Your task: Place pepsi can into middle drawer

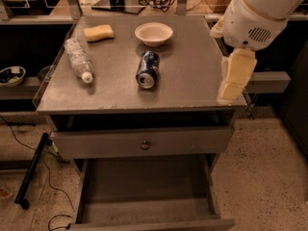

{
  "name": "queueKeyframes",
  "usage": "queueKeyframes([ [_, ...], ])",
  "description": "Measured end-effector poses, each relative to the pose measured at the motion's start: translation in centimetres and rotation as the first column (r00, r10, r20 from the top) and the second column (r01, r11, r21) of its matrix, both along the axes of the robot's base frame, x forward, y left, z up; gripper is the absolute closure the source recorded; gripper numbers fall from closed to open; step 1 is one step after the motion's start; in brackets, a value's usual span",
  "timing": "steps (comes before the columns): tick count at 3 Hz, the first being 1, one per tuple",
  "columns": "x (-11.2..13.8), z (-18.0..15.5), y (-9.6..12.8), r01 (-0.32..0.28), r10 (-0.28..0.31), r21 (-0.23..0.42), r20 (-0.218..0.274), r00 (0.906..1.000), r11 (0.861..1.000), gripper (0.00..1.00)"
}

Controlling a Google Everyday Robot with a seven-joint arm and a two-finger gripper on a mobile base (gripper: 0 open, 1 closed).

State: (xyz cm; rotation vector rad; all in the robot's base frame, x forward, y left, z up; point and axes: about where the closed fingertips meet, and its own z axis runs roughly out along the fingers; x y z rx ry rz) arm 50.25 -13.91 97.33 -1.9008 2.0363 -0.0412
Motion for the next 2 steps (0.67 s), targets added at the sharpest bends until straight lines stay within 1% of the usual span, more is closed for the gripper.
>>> queueKeyframes([
  [1,4.4,-1.0,2.7,-0.075,0.075,0.029,-0.011,0.9971,0.997,0.0],
  [2,7.1,-1.7,4.6,-0.124,0.124,0.037,-0.019,0.9921,0.992,0.0],
])
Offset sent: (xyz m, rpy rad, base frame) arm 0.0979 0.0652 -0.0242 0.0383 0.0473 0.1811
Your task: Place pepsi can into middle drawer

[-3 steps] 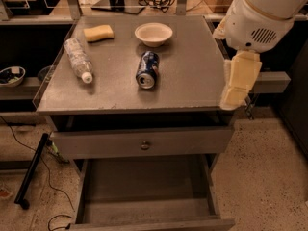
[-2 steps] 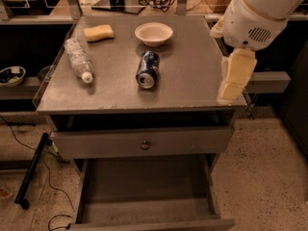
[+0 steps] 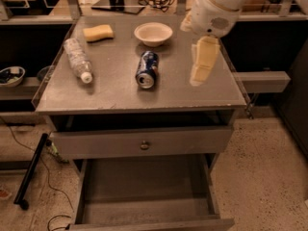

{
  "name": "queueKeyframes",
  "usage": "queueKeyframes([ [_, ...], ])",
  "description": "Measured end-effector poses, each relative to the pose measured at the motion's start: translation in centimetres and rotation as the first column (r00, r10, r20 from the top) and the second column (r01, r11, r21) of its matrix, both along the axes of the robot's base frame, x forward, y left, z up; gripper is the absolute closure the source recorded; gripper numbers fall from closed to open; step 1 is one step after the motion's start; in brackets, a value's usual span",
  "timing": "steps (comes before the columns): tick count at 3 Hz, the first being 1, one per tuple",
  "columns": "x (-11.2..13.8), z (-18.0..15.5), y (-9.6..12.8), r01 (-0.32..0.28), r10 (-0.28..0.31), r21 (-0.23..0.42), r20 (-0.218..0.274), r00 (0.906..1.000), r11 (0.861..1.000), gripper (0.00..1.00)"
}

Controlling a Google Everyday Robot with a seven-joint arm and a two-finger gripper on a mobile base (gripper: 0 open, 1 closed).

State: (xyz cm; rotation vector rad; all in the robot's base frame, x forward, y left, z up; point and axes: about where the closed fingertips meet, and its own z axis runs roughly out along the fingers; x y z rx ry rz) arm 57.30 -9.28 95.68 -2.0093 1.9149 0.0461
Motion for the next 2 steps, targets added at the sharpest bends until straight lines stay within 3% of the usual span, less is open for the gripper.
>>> queueKeyframes([
  [2,5.1,-2.0,4.5,-0.087,0.087,0.005,-0.02,0.996,0.996,0.0],
])
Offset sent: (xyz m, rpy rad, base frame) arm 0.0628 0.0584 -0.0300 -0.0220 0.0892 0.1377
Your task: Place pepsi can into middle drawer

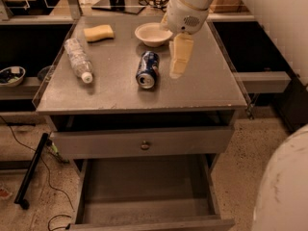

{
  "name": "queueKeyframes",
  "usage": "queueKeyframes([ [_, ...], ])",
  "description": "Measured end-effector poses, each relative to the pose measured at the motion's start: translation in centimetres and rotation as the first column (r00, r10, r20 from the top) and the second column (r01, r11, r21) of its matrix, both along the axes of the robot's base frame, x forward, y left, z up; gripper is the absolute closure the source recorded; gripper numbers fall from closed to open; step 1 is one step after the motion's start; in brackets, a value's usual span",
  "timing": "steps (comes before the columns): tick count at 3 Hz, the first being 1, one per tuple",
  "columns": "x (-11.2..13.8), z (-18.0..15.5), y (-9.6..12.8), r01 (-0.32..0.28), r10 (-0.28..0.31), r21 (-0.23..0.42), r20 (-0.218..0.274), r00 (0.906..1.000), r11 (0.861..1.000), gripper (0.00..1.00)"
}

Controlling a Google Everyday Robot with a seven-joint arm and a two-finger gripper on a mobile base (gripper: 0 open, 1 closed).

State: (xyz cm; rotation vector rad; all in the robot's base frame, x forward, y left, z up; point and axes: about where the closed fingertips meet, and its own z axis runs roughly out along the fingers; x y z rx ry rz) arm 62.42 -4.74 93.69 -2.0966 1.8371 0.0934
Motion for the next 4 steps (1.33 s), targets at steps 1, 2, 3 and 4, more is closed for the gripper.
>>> queueKeyframes([
  [1,0.2,-0.1,0.1,0.002,-0.002,0.005,0.004,1.0,1.0,0.0],
  [2,5.6,-1.4,3.2,-0.032,0.032,0.066,0.007,0.9995,0.997,0.0],
  [3,5.7,-1.4,3.2,-0.032,0.032,0.066,0.007,0.9995,0.997,0.0],
  [4,5.7,-2.5,4.1,-0.015,0.017,0.048,-0.044,0.9989,0.999,0.0],
])
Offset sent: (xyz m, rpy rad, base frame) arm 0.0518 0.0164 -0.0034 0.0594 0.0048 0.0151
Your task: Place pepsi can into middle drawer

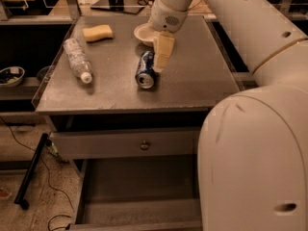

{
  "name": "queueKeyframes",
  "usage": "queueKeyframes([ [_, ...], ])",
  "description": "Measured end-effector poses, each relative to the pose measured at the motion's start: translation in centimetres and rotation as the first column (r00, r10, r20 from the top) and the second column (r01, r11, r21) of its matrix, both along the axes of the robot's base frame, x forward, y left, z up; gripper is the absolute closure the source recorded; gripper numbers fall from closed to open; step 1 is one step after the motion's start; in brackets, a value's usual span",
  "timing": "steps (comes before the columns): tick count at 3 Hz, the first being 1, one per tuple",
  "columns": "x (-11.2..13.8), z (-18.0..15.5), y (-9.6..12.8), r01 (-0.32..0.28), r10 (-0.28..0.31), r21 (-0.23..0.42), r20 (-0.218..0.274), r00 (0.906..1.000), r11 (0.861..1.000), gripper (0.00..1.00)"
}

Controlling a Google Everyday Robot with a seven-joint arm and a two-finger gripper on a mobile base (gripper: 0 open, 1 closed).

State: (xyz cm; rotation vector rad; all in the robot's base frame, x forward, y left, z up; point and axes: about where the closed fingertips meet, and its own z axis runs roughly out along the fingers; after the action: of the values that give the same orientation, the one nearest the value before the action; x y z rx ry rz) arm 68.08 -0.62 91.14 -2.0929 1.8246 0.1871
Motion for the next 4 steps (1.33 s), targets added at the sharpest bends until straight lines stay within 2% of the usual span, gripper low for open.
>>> queueKeyframes([
  [1,0.0,-0.7,0.5,0.013,-0.013,-0.007,-0.029,0.9995,1.0,0.0],
  [2,-0.7,-3.1,1.3,0.027,-0.025,0.021,-0.102,0.9945,0.999,0.0],
  [3,-0.1,-3.5,1.9,0.028,-0.024,0.037,-0.097,0.995,0.999,0.0],
  [4,0.1,-4.4,2.3,0.021,-0.015,0.054,-0.118,0.9929,0.998,0.0],
])
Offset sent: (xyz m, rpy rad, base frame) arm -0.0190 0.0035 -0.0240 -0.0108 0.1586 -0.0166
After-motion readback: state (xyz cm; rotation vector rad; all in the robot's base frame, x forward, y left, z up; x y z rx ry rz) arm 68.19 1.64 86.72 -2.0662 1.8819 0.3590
